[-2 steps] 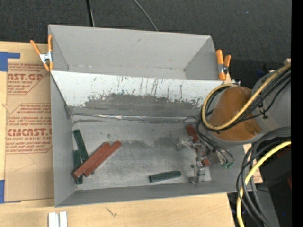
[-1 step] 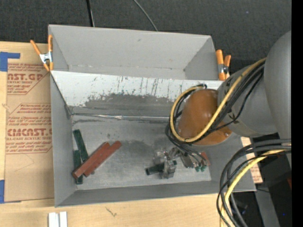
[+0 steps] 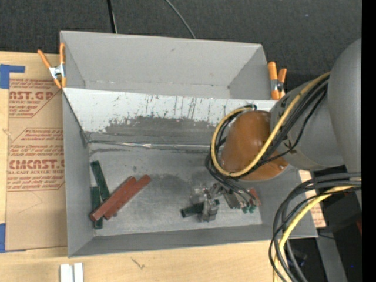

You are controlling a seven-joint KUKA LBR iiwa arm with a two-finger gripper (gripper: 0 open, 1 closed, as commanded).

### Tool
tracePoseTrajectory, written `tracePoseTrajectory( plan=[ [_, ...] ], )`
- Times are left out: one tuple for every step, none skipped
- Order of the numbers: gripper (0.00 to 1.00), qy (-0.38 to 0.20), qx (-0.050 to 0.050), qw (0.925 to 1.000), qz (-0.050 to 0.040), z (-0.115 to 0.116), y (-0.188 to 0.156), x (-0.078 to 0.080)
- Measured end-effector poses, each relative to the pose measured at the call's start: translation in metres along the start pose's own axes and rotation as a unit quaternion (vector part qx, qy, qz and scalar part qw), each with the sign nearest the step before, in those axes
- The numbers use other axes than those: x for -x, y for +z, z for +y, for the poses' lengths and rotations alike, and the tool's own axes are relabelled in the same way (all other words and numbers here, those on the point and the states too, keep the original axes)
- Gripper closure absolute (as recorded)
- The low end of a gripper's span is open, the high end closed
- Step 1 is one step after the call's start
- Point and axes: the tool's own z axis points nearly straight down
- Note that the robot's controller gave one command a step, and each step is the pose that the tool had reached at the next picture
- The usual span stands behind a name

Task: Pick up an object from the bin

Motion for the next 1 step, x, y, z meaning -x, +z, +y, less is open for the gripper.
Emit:
tracePoseTrajectory(
  plan=[
    [1.00,-0.034,-0.002,0.9994,-0.0031,-0.0180,-0.1720,-0.0023]
  ],
)
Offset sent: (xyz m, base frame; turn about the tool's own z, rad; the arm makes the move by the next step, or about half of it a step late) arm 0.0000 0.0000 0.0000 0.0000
